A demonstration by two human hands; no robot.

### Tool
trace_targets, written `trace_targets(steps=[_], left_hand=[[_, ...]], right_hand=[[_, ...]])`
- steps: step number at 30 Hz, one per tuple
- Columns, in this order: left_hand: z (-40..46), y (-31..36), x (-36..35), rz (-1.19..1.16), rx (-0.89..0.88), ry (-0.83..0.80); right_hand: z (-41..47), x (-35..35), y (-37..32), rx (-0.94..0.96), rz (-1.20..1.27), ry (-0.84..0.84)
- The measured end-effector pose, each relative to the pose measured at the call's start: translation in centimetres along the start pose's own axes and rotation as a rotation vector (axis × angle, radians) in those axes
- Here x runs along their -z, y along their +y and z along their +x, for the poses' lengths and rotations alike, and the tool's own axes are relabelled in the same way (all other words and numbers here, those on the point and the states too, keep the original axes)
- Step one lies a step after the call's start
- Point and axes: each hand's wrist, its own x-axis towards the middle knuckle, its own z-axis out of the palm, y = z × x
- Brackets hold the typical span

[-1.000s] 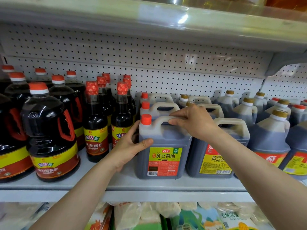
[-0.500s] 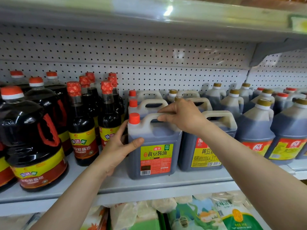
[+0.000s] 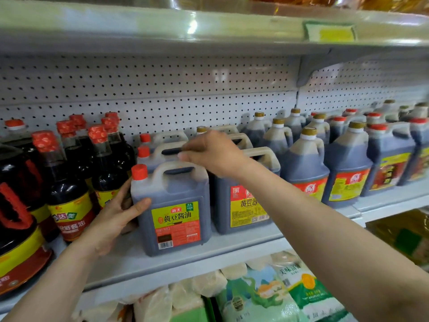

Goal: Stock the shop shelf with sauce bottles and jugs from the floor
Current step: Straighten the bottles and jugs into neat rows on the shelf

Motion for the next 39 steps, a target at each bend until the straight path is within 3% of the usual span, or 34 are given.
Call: trace_targets(steps=[6,20,24,29,35,39], left_hand=[[0.0,-0.1,-0.1,-0.022,0.023,0.008],[-1.5,1.6,-2.5,-0.088,0.131,0.102],[-2.2,2.0,-2.9,-0.061,0.136,0.096],[-2.9,1.4,-2.7,-0.025,0.128,0.213],[-3.6,0.8,0.5,0.201,-0.009,0.572],[-3.5,0.5,3.3,0.223,-0.043,0.507]], right_hand=[[-0.1,6.1,2.5,-0.075,0.080,0.152],[-1.8,6.1,7.1,-0.087,0.033,0.013],[-2.3,6.1,6.3,-0.059,0.035,-0.013],[-1.6,4.7,3.8,-0.022,0.073,-0.006],[0.8,2.0,-1.9,0.022,0.135,-0.064],[4.3,-1.9,-6.1,0.047,0.226,-0.075]])
